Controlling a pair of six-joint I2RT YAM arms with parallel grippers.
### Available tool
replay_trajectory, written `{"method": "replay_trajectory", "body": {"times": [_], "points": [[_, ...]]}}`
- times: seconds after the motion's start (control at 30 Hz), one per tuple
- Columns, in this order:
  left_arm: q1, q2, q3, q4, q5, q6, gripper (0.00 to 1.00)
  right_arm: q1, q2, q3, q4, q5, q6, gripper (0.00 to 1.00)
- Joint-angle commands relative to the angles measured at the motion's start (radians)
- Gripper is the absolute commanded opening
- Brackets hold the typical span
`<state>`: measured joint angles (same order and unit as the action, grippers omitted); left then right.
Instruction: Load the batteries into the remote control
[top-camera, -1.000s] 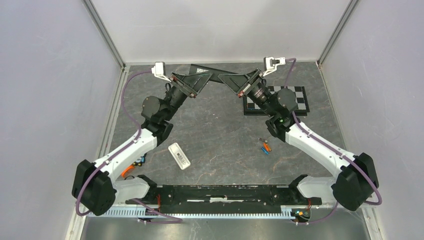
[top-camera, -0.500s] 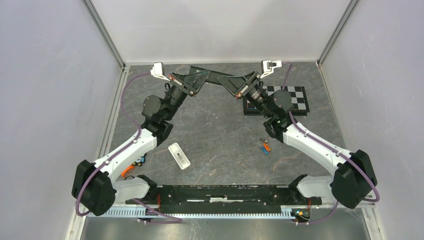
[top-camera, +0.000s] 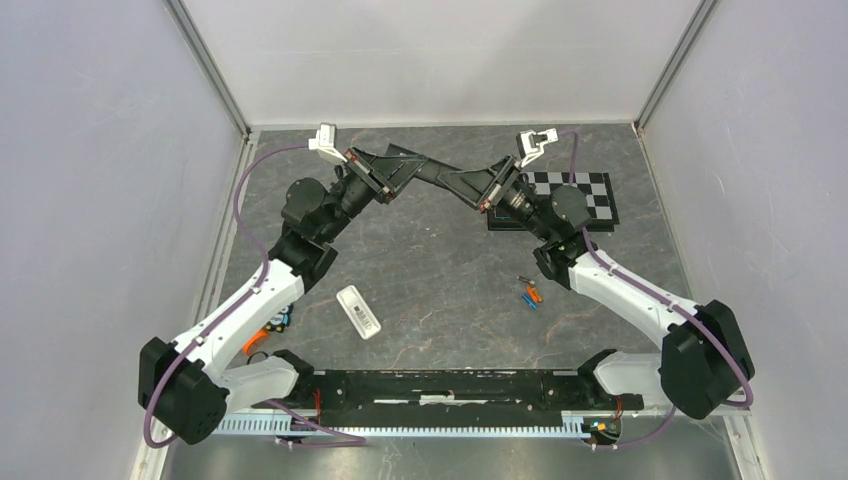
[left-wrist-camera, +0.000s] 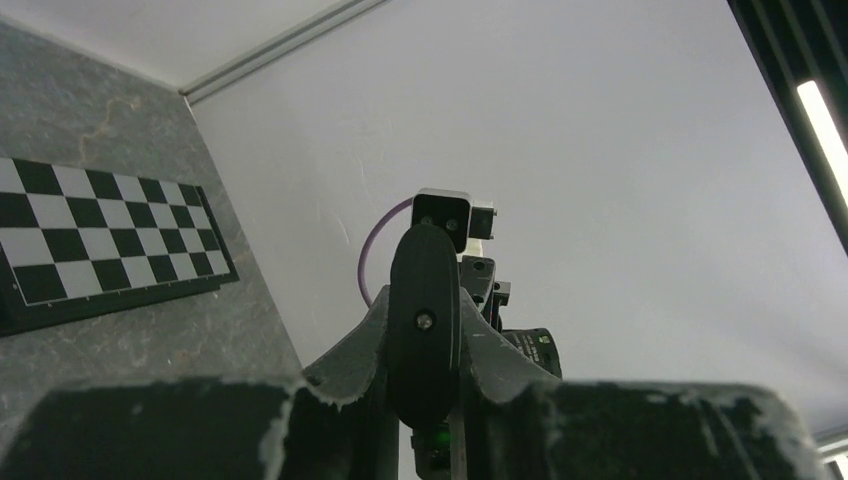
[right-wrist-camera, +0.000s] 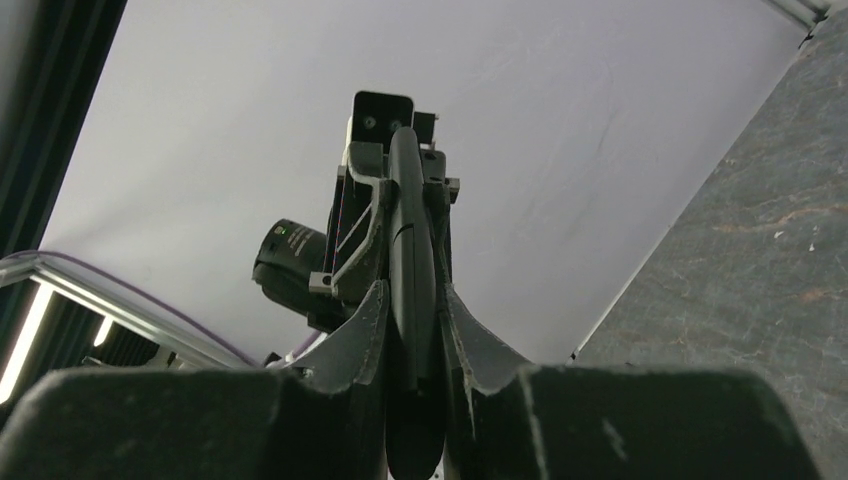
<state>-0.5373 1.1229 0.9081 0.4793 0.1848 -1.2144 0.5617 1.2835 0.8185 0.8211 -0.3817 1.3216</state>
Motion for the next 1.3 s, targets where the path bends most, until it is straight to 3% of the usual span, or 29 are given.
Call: {"method": "replay_trajectory", "body": {"times": [0.0,0.17,0.33,0.6,0.87,1.0,1.27], "points": [[0.095,-0.079,0.025,0.214,-0.008,-0.133,0.02,-0.098,-0.025,-0.079,-0.088,0.01,-0.093,0.13],[0.106,-0.08,0.026,0.212,0.01,-0.114,0.02,-0.11,-0.058,-0.106,-0.102,0.05,-0.087,0.14],[0.106,-0.08,0.026,0.18,0.017,-0.07,0.02,-0.11,-0.037,-0.068,-0.072,0.045,-0.076,0.21],[0.106,-0.07,0.031,0.076,0.032,0.086,0.02,-0.11,-0.007,-0.029,0.041,0.032,0.008,0.58],[0.106,-0.049,0.043,-0.001,0.02,0.173,0.02,-0.108,0.036,-0.009,0.116,-0.037,0.06,0.67],[0.106,-0.021,0.05,-0.077,-0.029,0.275,0.02,-0.11,0.028,-0.013,-0.071,-0.046,-0.054,0.73],[0.106,0.01,-0.02,-0.224,-0.047,0.487,0.02,-0.118,0.004,-0.013,-0.512,-0.048,-0.539,0.75]]}}
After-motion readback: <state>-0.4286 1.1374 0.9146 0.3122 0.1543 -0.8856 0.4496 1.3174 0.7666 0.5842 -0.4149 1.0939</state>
